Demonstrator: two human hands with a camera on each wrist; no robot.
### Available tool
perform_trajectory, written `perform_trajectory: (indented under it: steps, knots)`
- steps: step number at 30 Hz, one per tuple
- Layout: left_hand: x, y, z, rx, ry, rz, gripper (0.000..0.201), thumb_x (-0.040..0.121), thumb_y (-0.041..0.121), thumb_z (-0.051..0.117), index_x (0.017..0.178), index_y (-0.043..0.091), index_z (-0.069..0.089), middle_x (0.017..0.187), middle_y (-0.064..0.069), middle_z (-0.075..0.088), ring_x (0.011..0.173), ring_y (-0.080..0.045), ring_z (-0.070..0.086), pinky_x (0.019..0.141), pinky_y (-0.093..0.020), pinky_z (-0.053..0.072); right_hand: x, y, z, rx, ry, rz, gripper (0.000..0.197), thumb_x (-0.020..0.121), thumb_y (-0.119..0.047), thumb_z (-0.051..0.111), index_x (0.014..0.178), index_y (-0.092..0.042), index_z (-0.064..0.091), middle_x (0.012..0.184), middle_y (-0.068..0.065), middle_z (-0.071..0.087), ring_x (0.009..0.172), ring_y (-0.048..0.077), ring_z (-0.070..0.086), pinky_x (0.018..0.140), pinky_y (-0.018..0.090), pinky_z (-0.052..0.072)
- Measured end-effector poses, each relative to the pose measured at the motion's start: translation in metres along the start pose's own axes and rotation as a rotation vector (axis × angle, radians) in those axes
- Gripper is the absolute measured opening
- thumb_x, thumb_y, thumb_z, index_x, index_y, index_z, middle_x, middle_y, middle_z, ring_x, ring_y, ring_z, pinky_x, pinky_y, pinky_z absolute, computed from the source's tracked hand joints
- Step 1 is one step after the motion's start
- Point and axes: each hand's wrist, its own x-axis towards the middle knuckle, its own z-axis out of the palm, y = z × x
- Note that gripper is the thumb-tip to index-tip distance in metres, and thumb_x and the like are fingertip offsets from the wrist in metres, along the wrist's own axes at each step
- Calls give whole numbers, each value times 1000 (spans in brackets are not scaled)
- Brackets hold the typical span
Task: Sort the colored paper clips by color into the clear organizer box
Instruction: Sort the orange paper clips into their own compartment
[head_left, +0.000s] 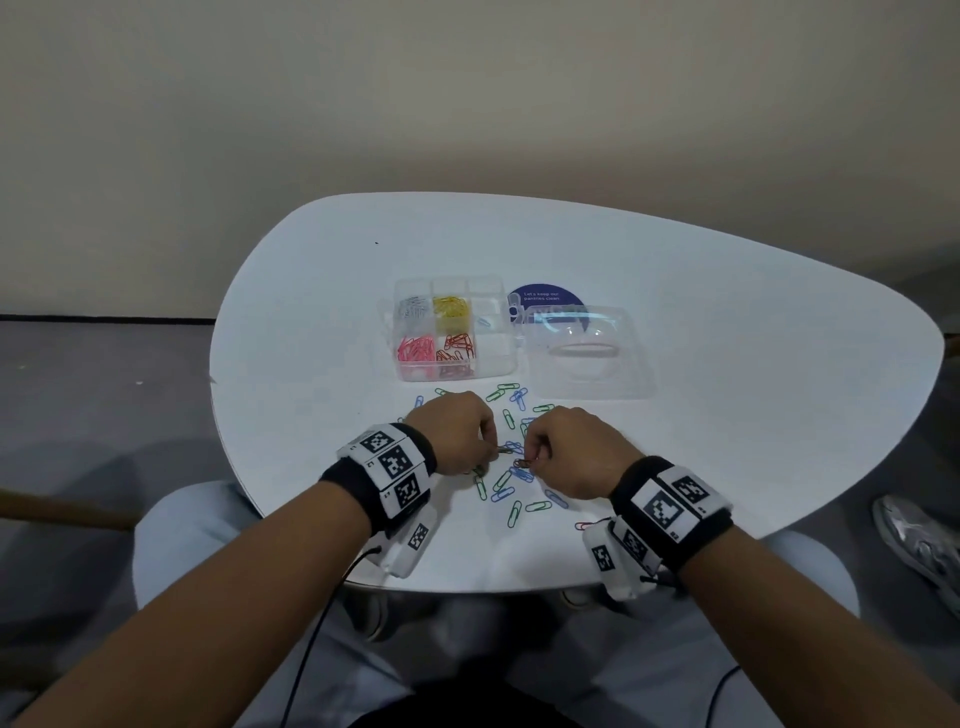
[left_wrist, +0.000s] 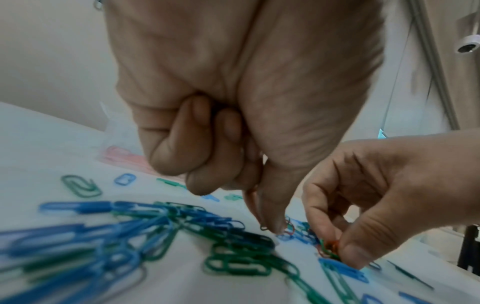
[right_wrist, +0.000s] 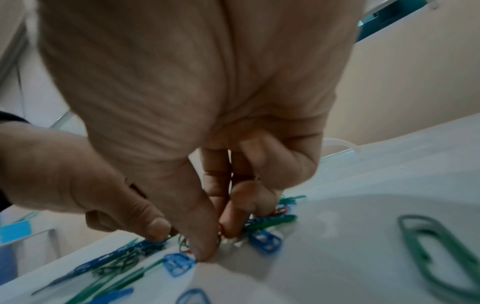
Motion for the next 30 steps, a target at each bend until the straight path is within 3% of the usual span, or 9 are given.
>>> perform_trajectory:
  steps: [7, 12, 16, 19, 21, 22, 25, 28, 30]
  knots:
    - [-6, -11, -12, -128, 34, -6, 12, 80, 31, 77, 80, 22, 70, 65, 15, 51, 59, -1, 46, 54, -22, 34, 2, 7, 1, 87, 24, -44, 8, 80, -9, 65, 76, -15, 68, 78, -11, 61, 72, 5, 55, 64, 20, 40]
    - [-7, -13, -19, -219, 55, -28, 14, 79, 32, 79, 80, 18, 74, 55, 12, 48, 51, -3, 43, 51, -21, 31, 2, 15, -4, 391, 37, -1, 11, 82, -3, 71, 79, -14, 72, 74, 0, 69, 58, 0, 55, 62, 17, 46]
    - [-8, -11, -21, -240, 78, -30, 13, 90, 31, 67, 88, 20, 74, 54, 12, 46, 48, -2, 39, 50, -19, 29, 2, 18, -7, 458, 23, 25, 13, 84, -3, 71, 91, -12, 77, 66, -12, 66, 50, -10, 55, 58, 10, 42]
    - [-11, -11, -19, -219, 59, -30, 15, 95, 30, 57, 90, 21, 68, 79, 9, 61, 68, -7, 54, 61, -24, 39, 2, 17, -7, 483, 25, 40, 8, 85, -7, 73, 90, -11, 77, 53, -17, 63, 46, -7, 54, 55, 12, 42]
    - [-10, -13, -19, -241, 52, -60, 18, 97, 27, 48, 90, 18, 61, 102, 2, 64, 87, -17, 58, 75, -32, 44, 2, 16, -7, 520, 47, 48, 4, 85, -10, 74, 86, -10, 77, 55, -12, 65, 50, 5, 54, 55, 19, 45]
    - [-11, -12, -19, -283, 61, -71, 21, 98, 25, 43, 89, 13, 58, 101, -2, 63, 87, -21, 57, 75, -35, 44, 3, 15, -7, 558, 56, 49, 3, 84, -9, 74, 85, -9, 77, 59, -5, 68, 53, 13, 54, 55, 24, 47]
    - [-13, -5, -20, -550, 111, -83, 24, 96, 14, 38, 74, 9, 47, 70, -2, 47, 58, -17, 39, 54, -29, 31, 3, 12, -8, 674, 69, 45, 2, 82, -5, 75, 82, -7, 75, 75, 16, 73, 60, 26, 57, 57, 35, 50]
    - [-15, -3, -18, -727, 142, -89, 25, 95, 13, 41, 70, 12, 42, 61, 1, 41, 51, -12, 30, 48, -24, 26, 5, 8, -10, 690, 71, 26, 4, 79, -4, 78, 79, -4, 74, 73, 13, 74, 58, 16, 61, 52, 27, 50]
    - [-15, -9, -14, -586, 135, -48, 25, 97, 19, 46, 73, 12, 47, 69, 0, 52, 56, -8, 40, 55, -27, 33, 6, 6, -11, 669, 93, 26, 5, 80, -8, 79, 78, -5, 75, 69, 8, 73, 54, 7, 60, 51, 22, 50]
